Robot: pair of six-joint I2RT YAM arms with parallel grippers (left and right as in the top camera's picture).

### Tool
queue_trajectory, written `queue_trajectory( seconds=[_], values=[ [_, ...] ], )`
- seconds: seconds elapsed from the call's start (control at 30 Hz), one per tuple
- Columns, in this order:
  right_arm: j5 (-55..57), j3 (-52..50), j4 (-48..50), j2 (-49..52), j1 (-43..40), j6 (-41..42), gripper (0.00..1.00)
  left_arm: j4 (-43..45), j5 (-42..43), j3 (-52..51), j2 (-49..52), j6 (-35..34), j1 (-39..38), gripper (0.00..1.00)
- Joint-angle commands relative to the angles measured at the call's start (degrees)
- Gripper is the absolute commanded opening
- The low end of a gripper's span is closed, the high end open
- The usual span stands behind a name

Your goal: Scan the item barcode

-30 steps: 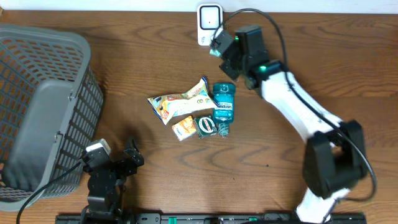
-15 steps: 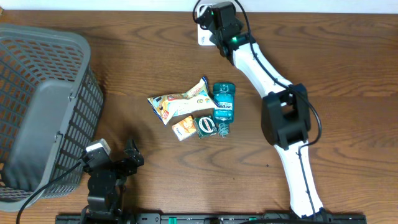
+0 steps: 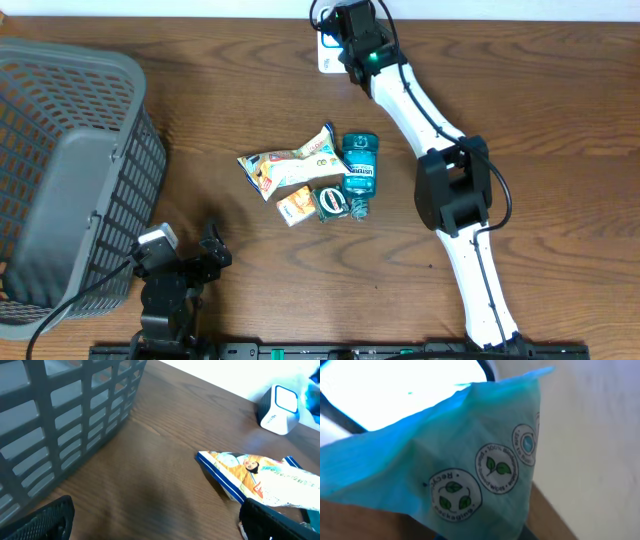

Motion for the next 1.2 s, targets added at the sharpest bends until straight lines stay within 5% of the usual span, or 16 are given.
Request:
queue_trajectory(
  seconds=[0.0,0.33,1.0,1.07,1.1,1.13,1.17],
  values=[
    [10.38,1.66,-8.28,-6.71,-2.47,6.64,0.01,-0.11,-0.52,-0.35,-0.26,-0.55,0.07,0.98],
    [13.16,1.4,-32.94,-12.9,-22.77,23.63,0.01,-0.11,-0.52,-0.35,-0.26,-0.52,0.07,0.98],
    [8.44,-19.28,-17.99,-12.2,-55.87,34.77,0.01,-0.11,-0.52,-0.35,-0.26,-0.52,0.07,0.98],
    [8.48,-18.91,-18.84,-12.35,-57.44,36.72,0.12,-0.11,-0.52,-0.35,-0.26,-0.52,0.07,0.98],
    [8.48,-18.38,-19.58,-12.41,-57.88,36.96,0.28,-0.11,-0.52,-0.35,-0.26,-0.52,0.07,0.98],
    [8.48,-17.42,-20.83,-12.44,-58.14,36.96,0.58,-0.11,-0.52,-0.35,-0.26,-0.52,0.07,0.98],
    [8.48,-15.72,-22.84,-12.55,-58.12,36.96,0.99,-0.11,-0.52,-0.35,-0.26,-0.52,0.09,0.98]
  ],
)
